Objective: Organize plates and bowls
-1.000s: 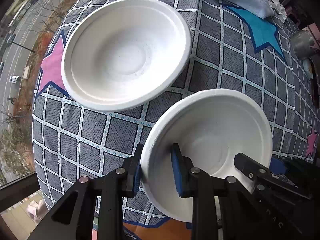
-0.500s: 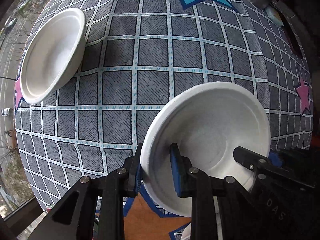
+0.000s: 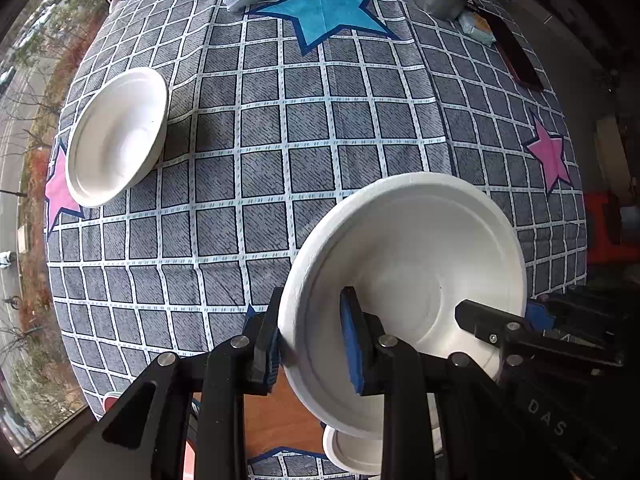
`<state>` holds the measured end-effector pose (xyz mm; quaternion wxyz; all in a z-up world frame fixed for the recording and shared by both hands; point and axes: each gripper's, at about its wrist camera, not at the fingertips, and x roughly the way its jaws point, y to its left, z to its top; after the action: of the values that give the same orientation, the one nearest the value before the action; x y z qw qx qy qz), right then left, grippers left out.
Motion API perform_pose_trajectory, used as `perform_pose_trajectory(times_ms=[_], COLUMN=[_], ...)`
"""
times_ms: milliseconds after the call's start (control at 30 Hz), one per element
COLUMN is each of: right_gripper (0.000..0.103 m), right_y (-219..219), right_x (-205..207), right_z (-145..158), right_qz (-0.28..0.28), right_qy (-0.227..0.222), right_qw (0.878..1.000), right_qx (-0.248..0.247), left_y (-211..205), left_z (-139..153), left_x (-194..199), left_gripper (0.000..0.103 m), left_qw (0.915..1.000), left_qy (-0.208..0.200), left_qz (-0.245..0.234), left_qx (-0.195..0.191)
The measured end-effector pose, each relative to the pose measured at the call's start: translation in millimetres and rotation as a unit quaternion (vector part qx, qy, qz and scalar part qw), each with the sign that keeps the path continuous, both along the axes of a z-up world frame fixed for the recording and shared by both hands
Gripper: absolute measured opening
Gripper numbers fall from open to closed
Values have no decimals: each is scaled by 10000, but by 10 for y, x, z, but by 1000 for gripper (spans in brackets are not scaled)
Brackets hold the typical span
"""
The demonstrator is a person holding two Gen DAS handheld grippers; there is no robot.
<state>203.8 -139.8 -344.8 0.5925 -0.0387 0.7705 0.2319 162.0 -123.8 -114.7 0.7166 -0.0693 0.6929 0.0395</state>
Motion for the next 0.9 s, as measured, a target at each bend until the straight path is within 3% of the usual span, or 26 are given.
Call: perform_pose_trajectory(times_ms=[167,300,633,767,800,867,900], right_gripper=[18,18,18,18,18,18,18], right_y=[-88,-177,-355,-301,-258,-300,-259], right_x=[-346,-525,-793,-876,-925,-1026,-1055], right_z=[96,126,28,-11,-39,-43,-62], right_qz=[131,231,68,51,74,133,128], right_qy=[159,344,599,645,656,664,652], right_qw=[9997,9989,9975,9972,9971,9968,9967], right_qx=[-110,-218,-380,-381,-384,-429,-475], left_y=[-235,-306,-611,-614,-617,-546,-518], left_z=[48,-95,-383,-417,-411,-371,-352], left_x=[-374,-686,-888,-975,-1024,-1068,-1067], left_gripper=[33,33,33,43,48,72,73], left_qw=[9987,9956,9899,9888,9888,9891,9893], left_qy=[187,450,827,903,904,886,864], left_qz=[-449,-784,-1086,-1123,-1132,-1146,-1151], left_qx=[-116,-250,-386,-384,-354,-260,-232])
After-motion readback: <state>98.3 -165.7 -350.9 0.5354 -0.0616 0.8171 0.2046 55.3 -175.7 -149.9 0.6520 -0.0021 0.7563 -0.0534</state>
